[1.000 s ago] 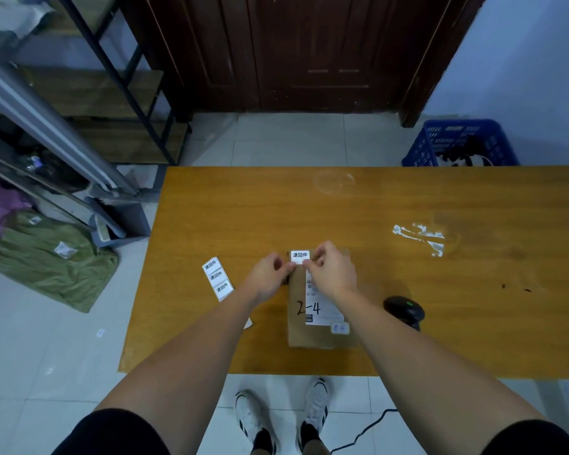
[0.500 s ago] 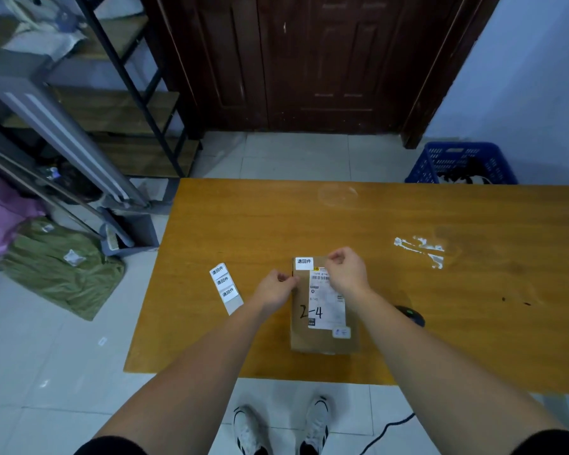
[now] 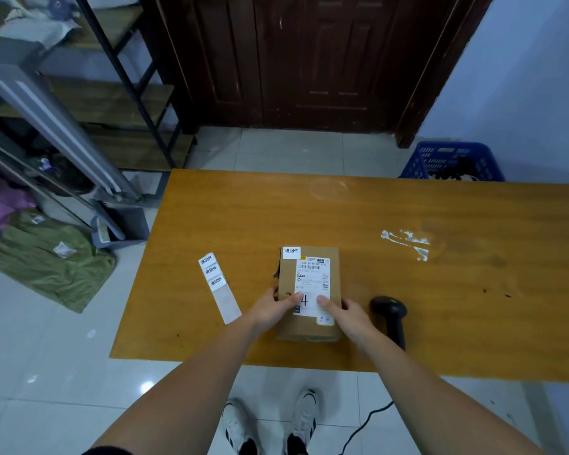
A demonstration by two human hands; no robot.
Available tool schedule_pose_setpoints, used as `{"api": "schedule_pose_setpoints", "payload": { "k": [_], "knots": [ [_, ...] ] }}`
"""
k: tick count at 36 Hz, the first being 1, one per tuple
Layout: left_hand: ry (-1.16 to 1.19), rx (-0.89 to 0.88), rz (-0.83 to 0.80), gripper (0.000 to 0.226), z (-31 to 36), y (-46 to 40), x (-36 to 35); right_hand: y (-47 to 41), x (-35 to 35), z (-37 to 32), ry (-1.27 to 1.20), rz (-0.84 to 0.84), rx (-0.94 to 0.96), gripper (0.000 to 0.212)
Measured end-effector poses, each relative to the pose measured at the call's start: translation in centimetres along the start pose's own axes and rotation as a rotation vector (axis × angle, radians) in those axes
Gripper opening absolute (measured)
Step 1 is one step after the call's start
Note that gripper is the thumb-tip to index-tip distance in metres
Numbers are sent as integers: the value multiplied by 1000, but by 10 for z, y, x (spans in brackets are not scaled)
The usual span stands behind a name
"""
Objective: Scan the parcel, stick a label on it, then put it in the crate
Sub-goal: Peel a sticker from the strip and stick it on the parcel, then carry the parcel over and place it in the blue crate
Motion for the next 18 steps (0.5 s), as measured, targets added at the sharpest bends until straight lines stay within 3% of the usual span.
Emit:
{"api": "schedule_pose_setpoints", "payload": {
  "k": [5, 11, 15, 18],
  "knots": [
    [-13, -28, 7, 89, 0, 1, -1, 4, -1, -1, -50, -22, -17, 65],
    [-30, -80, 51, 81, 37, 16, 3, 9, 8, -28, -222, -80, -36, 82],
    [-52, -131, 130, 93, 73, 33, 18, 21, 13, -65, -221, -123, -14, 90],
    [-25, -146, 178, 99, 101, 49, 34, 38, 12, -104, -195, -153, 50, 83]
  ]
}}
Point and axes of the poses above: each hand's wrist, its own y-axis away from the middle knuckle, its own x-axis out of the back of the hand, z = x × y, the point moved 6 cm from there along -y, towards the middle knuckle, and after that the axes turned 4 degrees about -x, right-handed, at the moved point
